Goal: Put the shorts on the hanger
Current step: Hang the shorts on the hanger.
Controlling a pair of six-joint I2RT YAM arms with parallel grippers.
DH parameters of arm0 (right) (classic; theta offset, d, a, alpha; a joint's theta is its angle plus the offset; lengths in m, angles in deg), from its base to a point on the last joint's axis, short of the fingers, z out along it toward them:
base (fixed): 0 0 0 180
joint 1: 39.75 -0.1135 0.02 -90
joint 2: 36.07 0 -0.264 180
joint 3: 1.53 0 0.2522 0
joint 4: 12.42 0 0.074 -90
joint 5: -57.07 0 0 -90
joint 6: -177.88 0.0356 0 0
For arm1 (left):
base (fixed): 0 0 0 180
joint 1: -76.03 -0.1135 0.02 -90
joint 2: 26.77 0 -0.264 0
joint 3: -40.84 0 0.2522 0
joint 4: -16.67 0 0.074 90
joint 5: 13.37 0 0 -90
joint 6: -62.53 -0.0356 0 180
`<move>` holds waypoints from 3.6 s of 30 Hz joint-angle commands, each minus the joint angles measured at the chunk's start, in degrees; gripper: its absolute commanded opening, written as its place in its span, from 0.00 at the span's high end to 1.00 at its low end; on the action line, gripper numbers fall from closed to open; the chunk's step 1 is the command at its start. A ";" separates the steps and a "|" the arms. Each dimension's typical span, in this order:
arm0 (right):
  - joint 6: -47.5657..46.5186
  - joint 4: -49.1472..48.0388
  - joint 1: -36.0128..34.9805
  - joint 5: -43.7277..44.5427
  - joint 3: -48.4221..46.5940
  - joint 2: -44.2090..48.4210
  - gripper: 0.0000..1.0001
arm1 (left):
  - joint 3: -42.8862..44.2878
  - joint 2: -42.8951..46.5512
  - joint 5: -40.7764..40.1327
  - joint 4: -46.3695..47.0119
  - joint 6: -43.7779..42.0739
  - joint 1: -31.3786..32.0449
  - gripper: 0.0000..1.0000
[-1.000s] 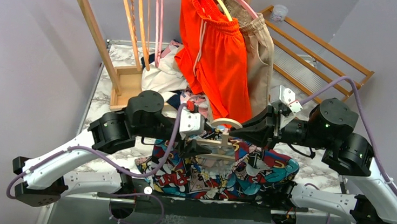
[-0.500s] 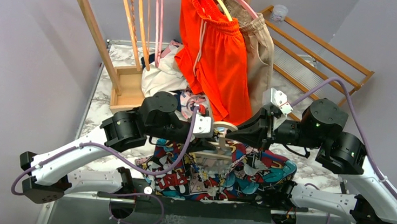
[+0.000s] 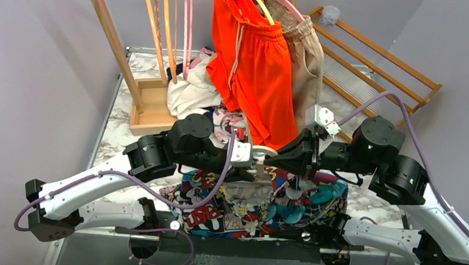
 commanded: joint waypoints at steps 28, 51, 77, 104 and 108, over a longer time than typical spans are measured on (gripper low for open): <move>12.86 -10.97 -0.15 9.77 13.76 0.84 0.38 | -8.77 18.19 -31.49 7.03 10.51 -0.01 1.00; 12.96 -7.94 -0.11 25.51 9.35 -4.61 0.97 | -10.06 17.71 -31.91 7.16 9.80 -0.01 1.00; 8.32 3.78 -0.07 22.84 -14.75 -17.50 0.99 | -10.78 17.20 -20.12 3.75 10.38 -0.01 1.00; 7.07 5.96 -0.11 34.68 2.55 4.97 0.31 | -11.81 26.46 -26.16 3.75 9.49 -0.01 1.00; 7.70 1.53 -0.13 38.59 6.76 6.74 0.31 | -10.96 25.80 -25.65 3.76 9.34 -0.01 1.00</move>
